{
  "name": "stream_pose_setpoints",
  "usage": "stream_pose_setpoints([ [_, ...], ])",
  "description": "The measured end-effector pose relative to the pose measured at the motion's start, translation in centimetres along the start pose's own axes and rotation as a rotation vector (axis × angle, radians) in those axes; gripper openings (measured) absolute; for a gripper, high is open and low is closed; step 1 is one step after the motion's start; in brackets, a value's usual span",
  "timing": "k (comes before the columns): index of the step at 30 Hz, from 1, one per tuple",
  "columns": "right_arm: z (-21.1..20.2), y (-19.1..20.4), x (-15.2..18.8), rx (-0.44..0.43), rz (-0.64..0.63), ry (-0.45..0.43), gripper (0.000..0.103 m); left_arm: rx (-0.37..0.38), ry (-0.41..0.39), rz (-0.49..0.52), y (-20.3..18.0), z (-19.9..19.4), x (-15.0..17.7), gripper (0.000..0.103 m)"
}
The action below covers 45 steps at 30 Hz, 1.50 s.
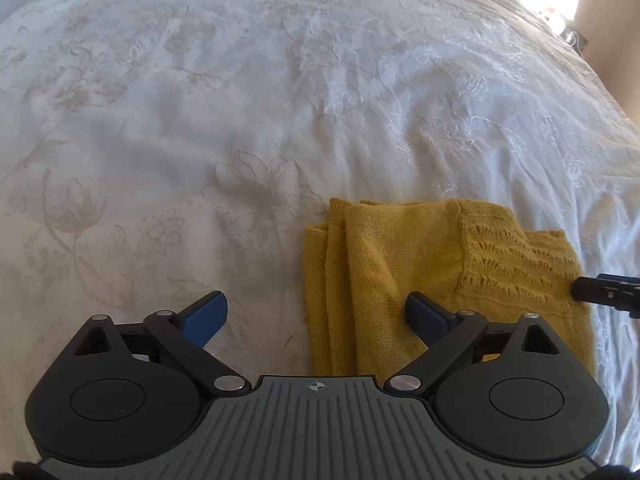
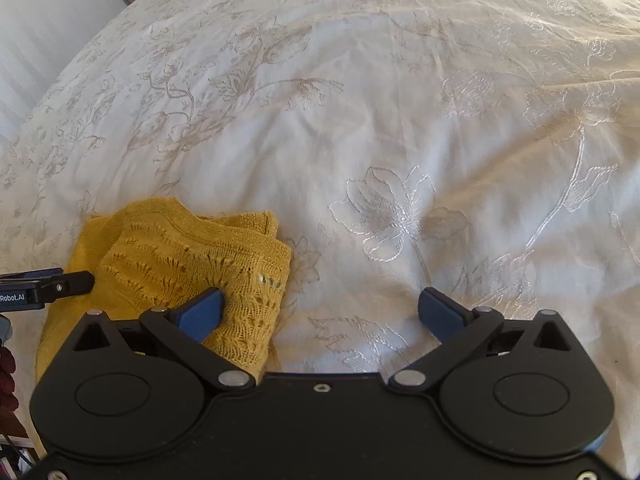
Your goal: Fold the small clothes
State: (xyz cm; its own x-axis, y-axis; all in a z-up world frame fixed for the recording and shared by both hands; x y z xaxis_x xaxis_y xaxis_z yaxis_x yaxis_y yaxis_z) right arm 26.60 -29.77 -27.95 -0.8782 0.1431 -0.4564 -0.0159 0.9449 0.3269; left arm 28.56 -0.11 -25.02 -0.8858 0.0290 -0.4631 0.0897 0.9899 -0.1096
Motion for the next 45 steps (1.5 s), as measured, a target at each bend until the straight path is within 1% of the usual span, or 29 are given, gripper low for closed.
stream_pose_setpoints([
  [2, -1.2, 0.7, -0.1, -0.029, -0.008, -0.033, 0.102, 0.002, -0.035, 0.014, -0.3, -1.4, 0.3, 0.097],
  [3, -1.5, 1.0, 0.1, -0.042, -0.01, -0.032, 0.102, 0.006, -0.033, 0.021, -0.5, -1.7, 0.7, 0.097],
  [5, -1.4, 1.5, 1.0, -0.056, -0.029, -0.008, 0.102, -0.015, -0.001, 0.044, -0.4, -1.6, 1.8, 0.097],
  [6, -1.0, 1.5, 1.6, -0.038, -0.053, 0.012, 0.102, -0.028, 0.017, 0.049, -0.2, -1.4, 2.4, 0.097],
  [8, -0.2, 0.8, 3.0, 0.028, -0.08, 0.059, 0.102, -0.032, 0.045, 0.018, 0.5, -0.9, 3.3, 0.098],
  [10, -0.3, 0.2, 3.6, 0.026, -0.032, 0.062, 0.102, -0.024, 0.059, -0.038, 1.3, -0.9, 3.6, 0.103],
  [12, -1.2, 0.0, 3.4, 0.028, -0.006, 0.038, 0.102, -0.035, 0.055, -0.052, 1.8, -1.4, 3.4, 0.102],
  [15, -3.2, 0.7, 2.9, 0.038, -0.038, -0.02, 0.102, -0.028, 0.019, 0.011, 1.1, -3.2, 2.9, 0.102],
  [19, -5.6, 2.2, 3.0, 0.055, -0.071, -0.061, 0.102, -0.002, -0.017, 0.105, -0.8, -5.8, 2.6, 0.102],
  [22, -7.2, 3.7, 3.5, 0.058, -0.079, -0.095, 0.102, 0.014, -0.03, 0.145, -2.4, -7.6, 2.8, 0.102],
  [25, -8.7, 5.2, 4.2, 0.067, -0.07, -0.113, 0.102, 0.027, -0.041, 0.164, -3.6, -9.3, 3.1, 0.102],
  [31, -11.6, 8.0, 5.8, 0.073, -0.087, -0.141, 0.102, -0.013, -0.05, 0.156, -3.6, -12.5, 4.1, 0.101],
  [33, -12.6, 8.7, 6.4, 0.078, -0.087, -0.155, 0.102, -0.055, -0.05, 0.151, -3.2, -13.4, 4.6, 0.101],
  [35, -13.6, 9.4, 7.0, 0.06, -0.069, -0.171, 0.102, -0.101, -0.043, 0.141, -2.6, -14.2, 5.0, 0.101],
  [37, -14.5, 9.9, 7.5, 0.052, -0.056, -0.187, 0.102, -0.126, -0.047, 0.116, -2.2, -15.0, 5.4, 0.101],
  [39, -15.4, 10.5, 7.9, 0.051, -0.058, -0.205, 0.102, -0.12, -0.055, 0.089, -1.7, -15.8, 5.8, 0.101],
  [41, -16.4, 11.1, 8.4, 0.061, -0.077, -0.225, 0.102, -0.099, -0.057, 0.063, -1.5, -16.5, 6.3, 0.1],
  [45, -18.2, 12.2, 9.3, 0.104, -0.115, -0.265, 0.102, -0.067, -0.066, 0.02, -1.3, -18.2, 7.1, 0.1],
])
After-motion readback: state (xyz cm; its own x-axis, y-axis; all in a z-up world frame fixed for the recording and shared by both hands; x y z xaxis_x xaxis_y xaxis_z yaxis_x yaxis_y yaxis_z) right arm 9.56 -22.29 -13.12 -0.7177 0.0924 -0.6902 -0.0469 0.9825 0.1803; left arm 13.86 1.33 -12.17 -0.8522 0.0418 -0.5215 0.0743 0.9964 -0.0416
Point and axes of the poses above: each gripper's, at about its wrist camera, not at the fingertips, and z roughly the way its jaws point, y to its left, x to its underside, the point moved 10 cm from there along z, roughly the way its jaws point, and after that the axes turned 1 degree about z, right-handed, at the moved point
